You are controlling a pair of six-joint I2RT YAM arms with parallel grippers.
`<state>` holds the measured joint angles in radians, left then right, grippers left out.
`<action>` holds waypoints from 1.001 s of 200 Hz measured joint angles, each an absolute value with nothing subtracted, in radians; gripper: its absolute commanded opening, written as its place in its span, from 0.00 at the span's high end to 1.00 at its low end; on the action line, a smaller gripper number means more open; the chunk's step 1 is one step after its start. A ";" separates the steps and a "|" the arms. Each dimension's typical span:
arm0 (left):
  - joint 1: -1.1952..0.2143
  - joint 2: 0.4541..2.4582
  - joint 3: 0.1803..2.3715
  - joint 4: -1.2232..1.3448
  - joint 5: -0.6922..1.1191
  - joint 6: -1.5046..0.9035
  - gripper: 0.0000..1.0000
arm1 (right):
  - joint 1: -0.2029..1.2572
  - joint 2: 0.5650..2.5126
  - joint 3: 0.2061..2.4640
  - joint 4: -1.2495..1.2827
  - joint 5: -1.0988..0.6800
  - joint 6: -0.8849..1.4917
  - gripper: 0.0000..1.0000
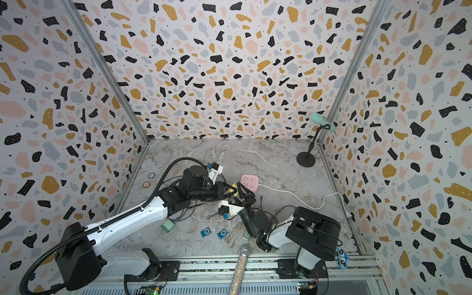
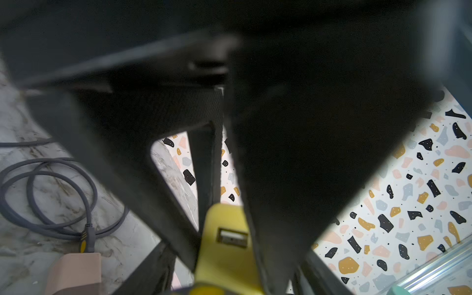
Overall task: Charge mp3
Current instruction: Pick up the plug from the center of the board.
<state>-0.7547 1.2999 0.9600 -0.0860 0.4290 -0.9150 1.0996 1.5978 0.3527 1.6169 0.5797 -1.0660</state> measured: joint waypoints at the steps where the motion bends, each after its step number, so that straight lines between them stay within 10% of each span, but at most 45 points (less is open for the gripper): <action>1: -0.755 1.300 0.960 -0.085 0.429 -0.915 0.85 | 1.100 1.598 0.353 1.617 0.580 -1.068 0.42; 88: -0.753 1.298 0.962 -0.075 0.429 -1.011 0.68 | 1.092 1.601 0.353 1.631 0.606 -1.077 0.86; 127: -0.758 1.268 0.963 -0.053 0.442 -0.971 0.38 | 1.091 1.575 0.347 1.629 0.604 -1.009 0.92; 200: -0.667 1.166 1.093 -0.081 0.337 -0.836 0.36 | 0.972 1.168 0.346 1.239 0.375 -0.495 0.92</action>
